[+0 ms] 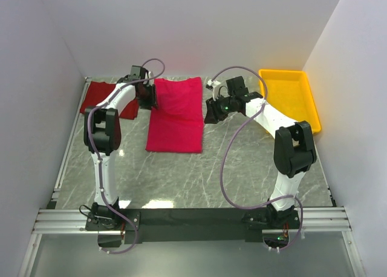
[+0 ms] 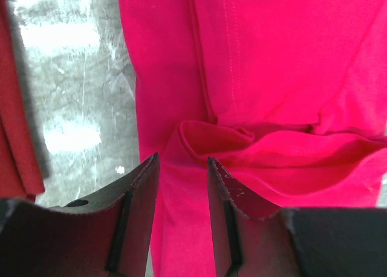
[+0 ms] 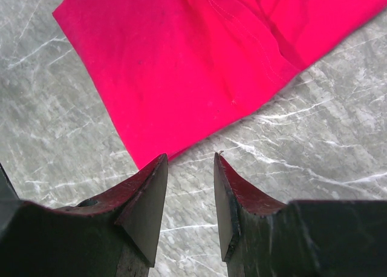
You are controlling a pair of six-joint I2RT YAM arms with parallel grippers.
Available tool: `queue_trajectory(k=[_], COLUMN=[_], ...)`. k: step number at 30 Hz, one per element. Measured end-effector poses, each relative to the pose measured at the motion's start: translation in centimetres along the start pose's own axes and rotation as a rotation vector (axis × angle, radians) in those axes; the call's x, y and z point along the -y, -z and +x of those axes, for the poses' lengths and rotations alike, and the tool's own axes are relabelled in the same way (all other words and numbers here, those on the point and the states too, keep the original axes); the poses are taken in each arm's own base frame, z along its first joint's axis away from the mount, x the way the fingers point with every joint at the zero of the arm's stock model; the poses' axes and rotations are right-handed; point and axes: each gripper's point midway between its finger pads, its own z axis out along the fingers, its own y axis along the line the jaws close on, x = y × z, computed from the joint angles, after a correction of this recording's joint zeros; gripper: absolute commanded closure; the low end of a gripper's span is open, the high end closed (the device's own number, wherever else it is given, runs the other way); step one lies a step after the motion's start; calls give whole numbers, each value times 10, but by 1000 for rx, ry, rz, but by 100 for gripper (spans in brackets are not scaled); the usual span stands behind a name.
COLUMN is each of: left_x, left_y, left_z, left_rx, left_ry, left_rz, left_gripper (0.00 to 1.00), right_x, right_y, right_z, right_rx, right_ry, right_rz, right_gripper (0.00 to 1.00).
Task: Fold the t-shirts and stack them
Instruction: Fold the tshirt
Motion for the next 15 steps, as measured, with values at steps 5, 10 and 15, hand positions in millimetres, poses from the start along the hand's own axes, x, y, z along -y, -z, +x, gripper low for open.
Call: queue_trajectory(k=[5,10,15], left_x=[-6,-9,-6], left_y=[-18,-27,-26], left_z=[11,14,7], left_rx=[-42,-64,-47], left_ry=[4,9,17], left_rz=[-11,-16,-12], left_gripper=[58,62,75], right_x=[0,2,2], right_y=[0,1,1], right_z=[0,1,1], right_rx=[-1,0,0], right_ry=[-2,-4,-4], right_rz=[1,3,3], right_gripper=[56,56,56])
